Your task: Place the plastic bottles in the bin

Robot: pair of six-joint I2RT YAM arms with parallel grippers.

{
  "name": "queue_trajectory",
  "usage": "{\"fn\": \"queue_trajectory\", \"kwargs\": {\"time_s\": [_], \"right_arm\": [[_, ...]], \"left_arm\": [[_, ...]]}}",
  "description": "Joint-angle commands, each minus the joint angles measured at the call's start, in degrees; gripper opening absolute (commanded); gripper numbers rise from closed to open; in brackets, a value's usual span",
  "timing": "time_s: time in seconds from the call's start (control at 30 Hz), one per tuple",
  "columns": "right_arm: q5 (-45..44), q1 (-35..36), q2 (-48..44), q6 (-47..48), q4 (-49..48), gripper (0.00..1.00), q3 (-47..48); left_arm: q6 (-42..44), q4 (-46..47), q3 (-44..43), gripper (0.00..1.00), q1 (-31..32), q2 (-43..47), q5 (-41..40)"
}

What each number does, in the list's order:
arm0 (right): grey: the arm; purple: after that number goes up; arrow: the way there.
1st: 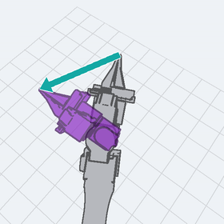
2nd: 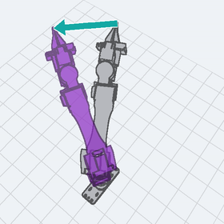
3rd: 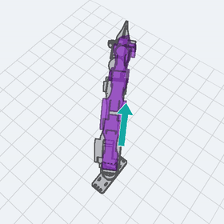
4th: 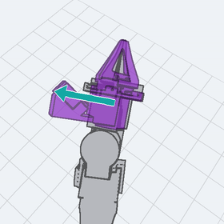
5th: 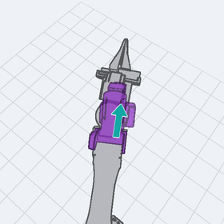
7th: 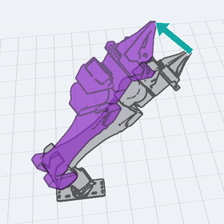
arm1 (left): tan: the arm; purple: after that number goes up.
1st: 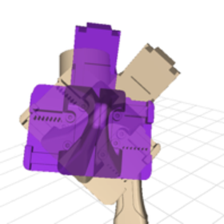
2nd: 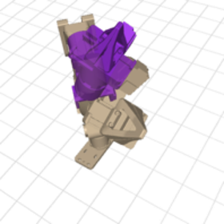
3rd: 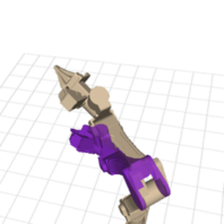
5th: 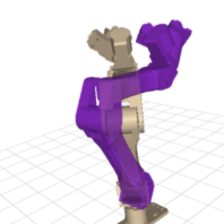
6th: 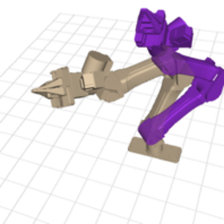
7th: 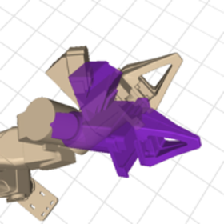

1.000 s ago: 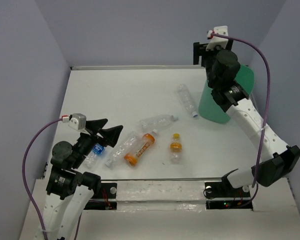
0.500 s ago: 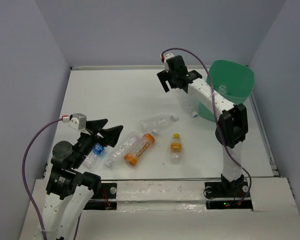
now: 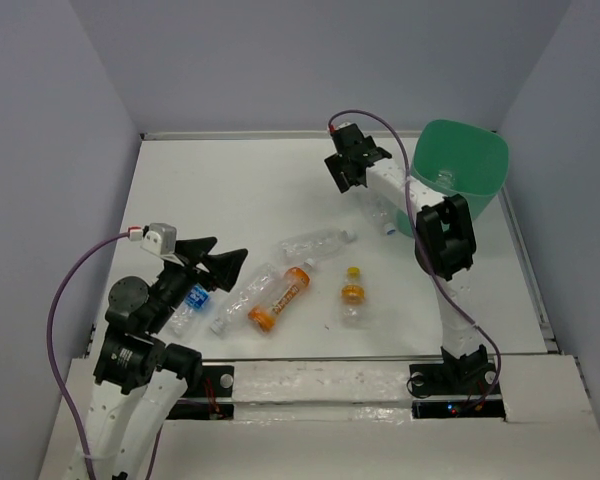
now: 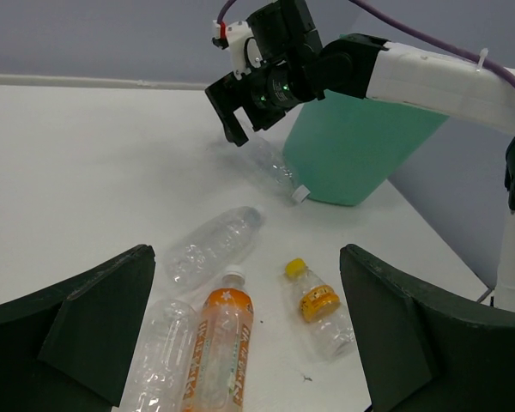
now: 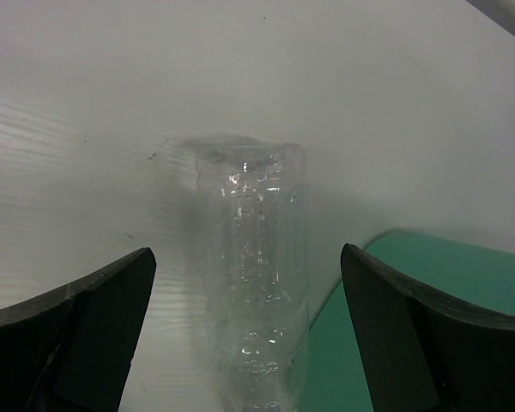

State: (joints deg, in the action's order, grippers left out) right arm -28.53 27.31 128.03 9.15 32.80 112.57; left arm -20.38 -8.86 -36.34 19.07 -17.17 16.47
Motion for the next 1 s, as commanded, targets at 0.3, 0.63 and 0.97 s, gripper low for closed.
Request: {"fn": "queue_trajectory", "kwargs": {"time_s": [0.3, 0.63, 0.97], "right_arm": [[2.15, -1.73, 7.15, -0.45, -4.23, 0.84, 1.34], [-1.34, 2.21, -1.89, 5.61, -14.68, 0.56, -1.30], [-2.83, 3.99, -33.00, 0.08, -24.43, 0.51, -6.13]], "left_arm": [[0.87, 1.66, -0.49, 0.99, -0.17, -2.17, 0.76], [0.96, 1.83, -0.40, 0.99, -1.14, -2.61, 1.11], [0.87, 1.92, -0.31, 0.99, -1.32, -0.94, 1.64]]}}
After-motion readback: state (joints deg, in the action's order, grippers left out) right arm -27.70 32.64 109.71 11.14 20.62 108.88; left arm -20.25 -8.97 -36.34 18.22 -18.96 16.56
